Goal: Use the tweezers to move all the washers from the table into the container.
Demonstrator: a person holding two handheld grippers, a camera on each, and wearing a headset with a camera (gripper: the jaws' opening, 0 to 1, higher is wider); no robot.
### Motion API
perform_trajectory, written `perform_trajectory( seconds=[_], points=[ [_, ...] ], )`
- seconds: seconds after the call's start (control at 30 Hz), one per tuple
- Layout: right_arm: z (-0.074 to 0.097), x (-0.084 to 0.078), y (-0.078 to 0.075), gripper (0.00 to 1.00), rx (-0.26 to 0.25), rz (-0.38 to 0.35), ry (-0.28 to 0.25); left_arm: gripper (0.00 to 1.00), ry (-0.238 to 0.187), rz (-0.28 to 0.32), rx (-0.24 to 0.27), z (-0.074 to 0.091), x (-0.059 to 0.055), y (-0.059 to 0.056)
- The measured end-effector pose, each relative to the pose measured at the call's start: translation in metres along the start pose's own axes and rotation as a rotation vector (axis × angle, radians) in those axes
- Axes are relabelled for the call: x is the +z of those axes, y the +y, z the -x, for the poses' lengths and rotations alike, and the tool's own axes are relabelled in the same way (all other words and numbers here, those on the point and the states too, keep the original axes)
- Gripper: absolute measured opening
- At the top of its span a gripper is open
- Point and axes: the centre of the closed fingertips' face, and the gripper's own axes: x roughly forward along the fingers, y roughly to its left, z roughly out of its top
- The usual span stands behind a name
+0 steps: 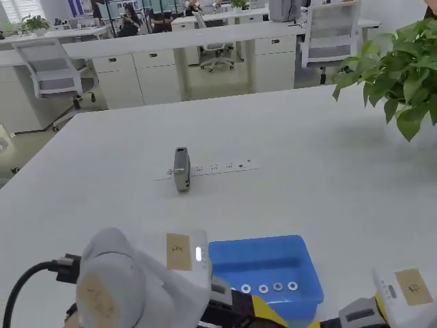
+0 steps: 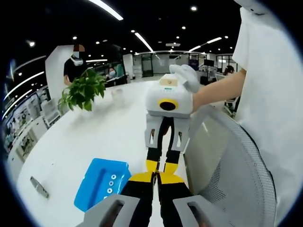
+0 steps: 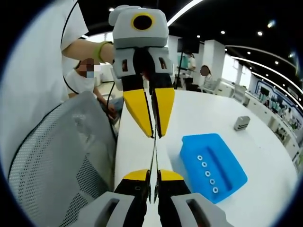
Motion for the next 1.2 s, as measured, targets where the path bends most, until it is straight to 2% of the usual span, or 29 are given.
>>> perform_trajectory(
  seconds=[0.13, 0.33, 0.43, 0.57, 0.97, 1.2],
  points=[
    [-0.003, -0.004, -0.002, 0.03, 0.004, -0.001, 0.015, 0.0, 0.024, 0.001, -0.02, -0.002, -0.005, -0.002],
    [-0.01, -0.012, -0.002, 0.04, 0.016, -0.013, 0.041, 0.0, 0.069, -0.017, -0.02, -0.008, -0.015, -0.001],
    [-0.014, -0.02, -0.001, 0.04, 0.013, 0.009, 0.08, 0.0, 0.104, -0.018, -0.029, -0.012, -0.024, -0.001],
    [-0.019, -0.029, 0.0, 0.04, 0.013, 0.021, 0.11, 0.0, 0.13, -0.013, -0.038, -0.017, -0.033, -0.002],
    [-0.026, -0.044, 0.003, 0.05, 0.028, -0.038, 0.125, 0.0, 0.192, -0.005, -0.059, -0.024, -0.053, -0.006],
    [-0.023, -0.046, 0.004, 0.09, 0.013, -0.106, 0.106, 0.0, 0.22, 0.005, -0.061, -0.024, -0.063, -0.007]
  ],
)
